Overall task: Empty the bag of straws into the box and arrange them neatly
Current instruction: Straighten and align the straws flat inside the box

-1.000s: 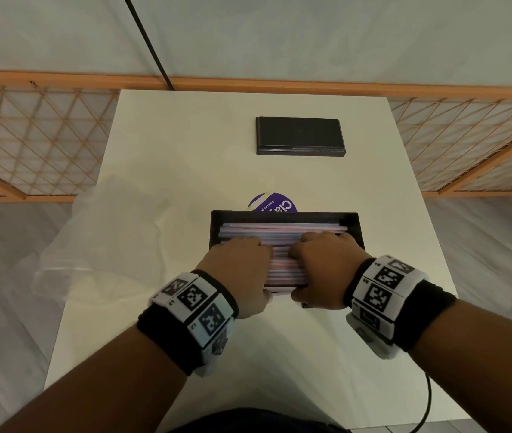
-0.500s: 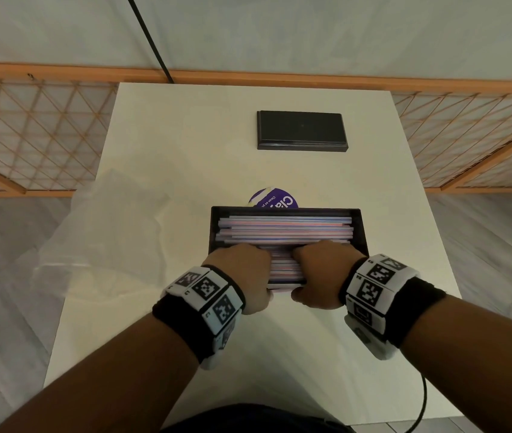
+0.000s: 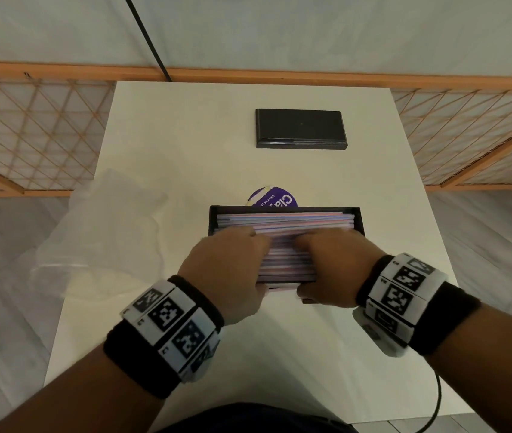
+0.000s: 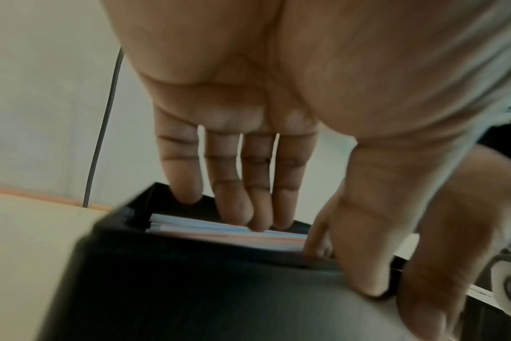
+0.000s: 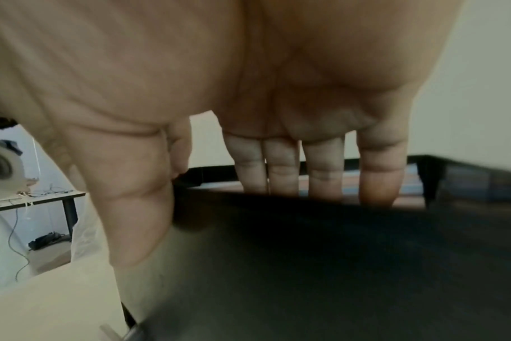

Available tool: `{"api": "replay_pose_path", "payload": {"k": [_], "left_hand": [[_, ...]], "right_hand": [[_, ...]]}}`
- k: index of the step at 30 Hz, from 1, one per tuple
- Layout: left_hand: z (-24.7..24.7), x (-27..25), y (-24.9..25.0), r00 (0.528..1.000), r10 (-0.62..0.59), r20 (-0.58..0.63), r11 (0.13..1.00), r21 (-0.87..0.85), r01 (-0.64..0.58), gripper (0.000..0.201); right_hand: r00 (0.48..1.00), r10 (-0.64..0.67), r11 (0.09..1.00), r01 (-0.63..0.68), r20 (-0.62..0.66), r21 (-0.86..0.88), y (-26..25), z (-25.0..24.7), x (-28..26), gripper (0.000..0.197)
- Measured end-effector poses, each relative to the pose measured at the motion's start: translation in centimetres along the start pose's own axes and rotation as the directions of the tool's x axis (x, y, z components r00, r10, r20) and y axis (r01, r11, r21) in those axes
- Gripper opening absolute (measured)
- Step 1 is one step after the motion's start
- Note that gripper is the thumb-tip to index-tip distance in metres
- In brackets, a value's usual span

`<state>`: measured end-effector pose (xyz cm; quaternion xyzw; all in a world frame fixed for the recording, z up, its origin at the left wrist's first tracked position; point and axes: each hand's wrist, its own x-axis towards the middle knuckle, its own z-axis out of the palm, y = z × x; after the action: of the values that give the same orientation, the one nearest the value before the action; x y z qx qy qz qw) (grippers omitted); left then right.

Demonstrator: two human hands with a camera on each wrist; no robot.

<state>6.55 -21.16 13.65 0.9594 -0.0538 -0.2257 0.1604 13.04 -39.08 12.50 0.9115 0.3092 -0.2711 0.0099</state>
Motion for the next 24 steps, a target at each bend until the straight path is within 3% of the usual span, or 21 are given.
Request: {"api": "replay_pose_path", "payload": {"k": [3,6,24], "left_hand": [[0.8,0.3,-0.3,0.997,-0.002,0.072,1.000,-0.010,0.003,0.041],[1.9,1.1,-0.5,0.991,-0.012,0.132,0.998,0.059,0.005,0.044],[2.7,2.8,-0.3,0.982,-0.044,0.182,0.992,0.120,0.023,0.044]], "right_hand": [[1.000,0.004,1.000,-0.004,-0.019,-0.007,0.2,-0.4,-0.8,0.039],[0.997,0.038,0.999,-0.040,0.060,0.028,0.0,0.3,-0.7,0.029],[0.992,0.085,0.996,-0.085,0.098,-0.008,-0.8,1.0,0.4,0.037]]}}
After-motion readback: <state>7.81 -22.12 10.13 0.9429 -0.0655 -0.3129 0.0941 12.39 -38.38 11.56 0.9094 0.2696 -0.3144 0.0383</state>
